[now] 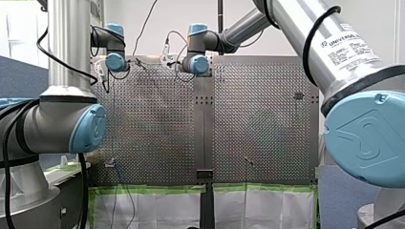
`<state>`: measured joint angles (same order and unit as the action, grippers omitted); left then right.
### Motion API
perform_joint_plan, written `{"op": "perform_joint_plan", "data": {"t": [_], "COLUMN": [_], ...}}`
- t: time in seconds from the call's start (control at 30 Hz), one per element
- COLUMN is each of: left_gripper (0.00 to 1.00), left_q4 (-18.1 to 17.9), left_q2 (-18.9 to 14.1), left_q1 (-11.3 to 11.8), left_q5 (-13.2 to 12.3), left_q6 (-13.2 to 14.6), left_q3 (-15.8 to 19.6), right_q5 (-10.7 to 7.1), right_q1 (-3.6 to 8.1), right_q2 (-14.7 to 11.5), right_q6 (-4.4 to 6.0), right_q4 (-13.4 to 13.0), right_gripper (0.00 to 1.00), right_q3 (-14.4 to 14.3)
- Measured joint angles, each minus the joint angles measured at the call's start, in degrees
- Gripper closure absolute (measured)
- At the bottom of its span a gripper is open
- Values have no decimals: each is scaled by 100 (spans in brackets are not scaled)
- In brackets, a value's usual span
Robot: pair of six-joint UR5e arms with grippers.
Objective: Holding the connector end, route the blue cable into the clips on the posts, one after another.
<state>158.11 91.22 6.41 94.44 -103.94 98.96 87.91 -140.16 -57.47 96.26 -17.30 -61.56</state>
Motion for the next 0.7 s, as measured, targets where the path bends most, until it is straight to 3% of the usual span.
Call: {"op": "perform_joint_plan", "data": {"t": [0.4, 0.7], "left_gripper": [100, 100], "left_q4": [-141, -264], "left_q2": [149, 227], "left_q1": [33, 18], "left_q5": [-167, -330], "left_q6": [-130, -250], "left_q3": [-27, -68], "right_q5": [-16, -97], "right_q1": [58, 212], "right_q2": [26, 43], "right_q6": [0, 0], "right_q4": [-11, -11], "right_gripper": [100, 100], "right_q3": [120, 317]}}
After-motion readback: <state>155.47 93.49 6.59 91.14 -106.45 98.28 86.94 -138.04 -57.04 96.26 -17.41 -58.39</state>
